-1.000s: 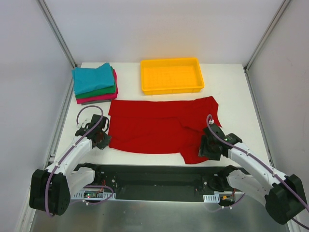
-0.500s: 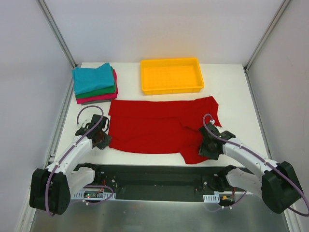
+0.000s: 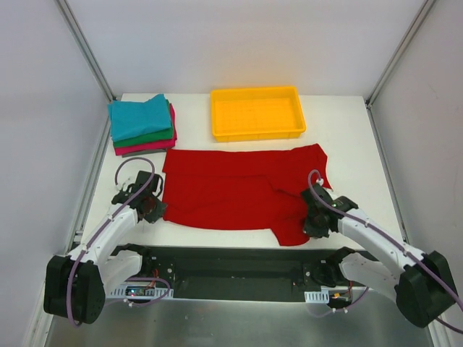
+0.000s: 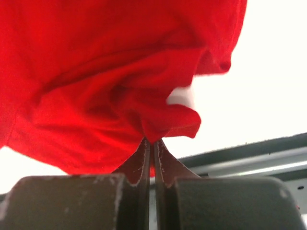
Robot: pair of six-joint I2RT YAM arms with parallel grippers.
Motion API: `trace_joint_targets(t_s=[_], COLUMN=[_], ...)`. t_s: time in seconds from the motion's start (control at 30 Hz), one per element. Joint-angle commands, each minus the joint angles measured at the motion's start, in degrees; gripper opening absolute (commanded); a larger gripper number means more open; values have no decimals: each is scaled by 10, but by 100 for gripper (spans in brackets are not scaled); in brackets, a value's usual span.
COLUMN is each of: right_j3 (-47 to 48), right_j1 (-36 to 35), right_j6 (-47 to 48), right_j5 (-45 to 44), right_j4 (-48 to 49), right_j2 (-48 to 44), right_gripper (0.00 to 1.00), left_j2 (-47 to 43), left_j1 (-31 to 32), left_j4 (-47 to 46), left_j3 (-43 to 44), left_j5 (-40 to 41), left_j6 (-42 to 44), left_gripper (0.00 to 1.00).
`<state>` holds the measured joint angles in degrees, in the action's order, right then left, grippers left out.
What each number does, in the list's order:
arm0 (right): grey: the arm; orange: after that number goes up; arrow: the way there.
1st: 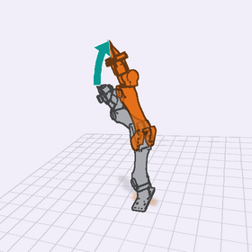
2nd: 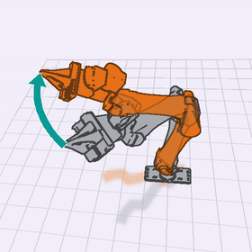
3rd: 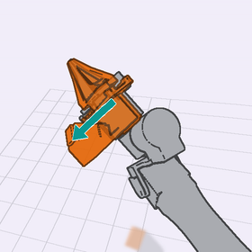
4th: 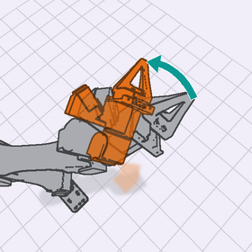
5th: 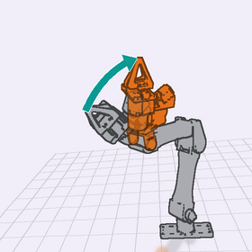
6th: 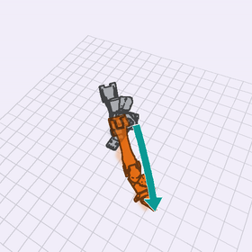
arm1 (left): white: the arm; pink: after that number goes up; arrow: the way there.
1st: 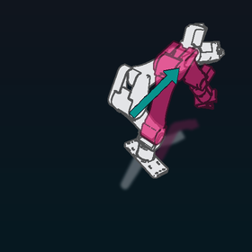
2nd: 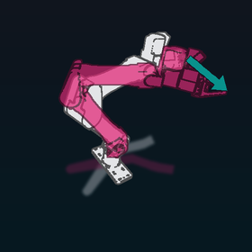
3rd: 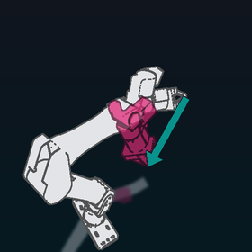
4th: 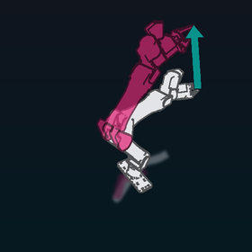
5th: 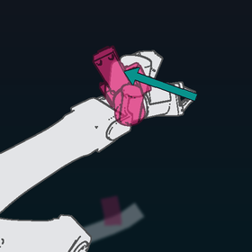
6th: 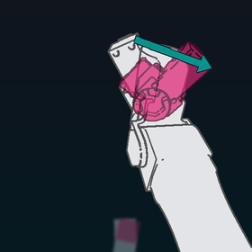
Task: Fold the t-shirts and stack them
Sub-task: Grap the side of the flattened tshirt closest away from the robot with both arms, then fold the other side of the tshirt into a rectangle
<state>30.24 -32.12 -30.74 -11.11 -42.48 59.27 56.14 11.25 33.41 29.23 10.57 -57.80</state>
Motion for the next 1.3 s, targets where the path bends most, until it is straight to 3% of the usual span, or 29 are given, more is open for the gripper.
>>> trace_joint_targets(t_s=[0.0, 0.2, 0.4, 0.63, 1.27], right_j3=[11, 12, 51, 126, 308], right_j1=[-3, -16, -20, -1, 165], right_j6=[8, -13, -18, 28, 171], right_j5=[76, 164, 89, 22, 55], right_j4=[-110, -160, -193, -147, -2], right_j2=[-73, -114, -123, -86, 135], right_gripper=[1, 1, 1, 1, 1], left_j2=[-24, -57, -73, -38, 157], left_j1=[1, 1, 1, 1, 0], left_j4=[36, 54, 64, 60, 17], left_j3=[15, -1, 2, 54, 203], left_j5=[16, 16, 24, 16, 52], left_j6=[1, -6, -11, -10, -26], left_gripper=[0, 0, 0, 0, 0])
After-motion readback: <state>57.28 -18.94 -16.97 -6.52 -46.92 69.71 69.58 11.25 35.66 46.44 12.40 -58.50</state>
